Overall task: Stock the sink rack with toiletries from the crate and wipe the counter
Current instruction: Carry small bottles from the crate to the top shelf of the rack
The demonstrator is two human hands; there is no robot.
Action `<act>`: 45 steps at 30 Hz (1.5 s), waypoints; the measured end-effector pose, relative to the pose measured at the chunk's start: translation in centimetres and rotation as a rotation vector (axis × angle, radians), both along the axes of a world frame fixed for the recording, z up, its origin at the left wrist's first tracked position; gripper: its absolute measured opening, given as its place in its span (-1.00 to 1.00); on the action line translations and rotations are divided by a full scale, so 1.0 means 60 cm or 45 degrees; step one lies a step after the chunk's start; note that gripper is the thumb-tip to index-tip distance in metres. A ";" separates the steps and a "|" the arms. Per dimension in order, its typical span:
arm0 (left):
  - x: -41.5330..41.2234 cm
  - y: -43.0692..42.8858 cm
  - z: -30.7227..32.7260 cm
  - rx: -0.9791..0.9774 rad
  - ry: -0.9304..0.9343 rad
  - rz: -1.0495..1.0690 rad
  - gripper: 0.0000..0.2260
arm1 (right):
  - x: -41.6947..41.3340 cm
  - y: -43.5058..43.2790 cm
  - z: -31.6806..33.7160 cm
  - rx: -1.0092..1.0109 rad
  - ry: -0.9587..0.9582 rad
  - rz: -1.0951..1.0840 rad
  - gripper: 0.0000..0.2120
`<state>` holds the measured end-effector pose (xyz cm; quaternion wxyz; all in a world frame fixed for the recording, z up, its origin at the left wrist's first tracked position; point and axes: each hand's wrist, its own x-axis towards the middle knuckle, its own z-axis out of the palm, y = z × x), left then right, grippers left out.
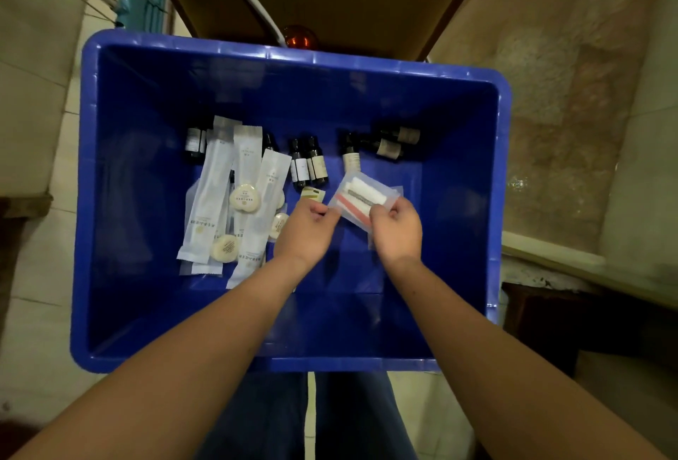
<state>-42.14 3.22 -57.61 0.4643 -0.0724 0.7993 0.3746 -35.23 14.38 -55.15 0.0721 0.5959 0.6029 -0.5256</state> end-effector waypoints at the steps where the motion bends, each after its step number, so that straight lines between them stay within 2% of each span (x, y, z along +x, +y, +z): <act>1: 0.001 0.008 0.002 0.017 -0.041 0.071 -0.62 | 0.001 0.001 0.004 -0.044 0.008 -0.026 -0.92; 3: 0.001 0.024 0.007 0.059 -0.113 0.262 -0.51 | 0.004 0.001 0.008 -0.147 0.014 -0.036 -0.93; 5: -0.002 0.037 0.012 0.102 -0.136 0.403 -0.53 | 0.009 0.000 0.007 -0.227 -0.003 -0.010 -0.93; 7: -0.006 0.042 0.011 0.105 -0.093 0.432 -0.59 | 0.016 0.001 0.004 -0.227 -0.022 -0.005 -0.93; 10: -0.007 0.042 0.006 0.076 0.017 0.345 -0.67 | 0.025 0.007 -0.004 -0.097 -0.067 -0.026 -0.71; 15: 0.004 0.032 -0.017 0.080 0.080 0.137 -0.65 | 0.029 0.021 -0.034 0.234 -0.264 0.397 -0.50; 19: 0.011 0.031 -0.029 0.062 0.143 0.114 -0.66 | 0.021 0.029 -0.057 0.302 -0.401 0.534 -0.40; 26: 0.011 0.025 -0.039 0.090 0.201 0.060 -0.64 | 0.013 0.036 -0.073 0.347 -0.498 0.619 -0.19; 29: 0.011 0.023 -0.041 0.088 0.206 0.064 -0.64 | 0.009 0.036 -0.077 0.320 -0.491 0.584 -0.27; 36: 0.013 0.024 -0.040 0.087 0.184 0.095 -0.61 | 0.011 0.039 -0.078 0.310 -0.445 0.555 -0.69; 40: 0.016 0.026 -0.036 0.084 0.181 0.115 -0.57 | 0.009 0.030 -0.071 0.169 -0.253 0.389 -0.90; 45: 0.013 0.029 -0.013 0.085 0.185 0.179 -0.63 | 0.000 0.015 -0.042 -0.077 0.016 0.116 -0.85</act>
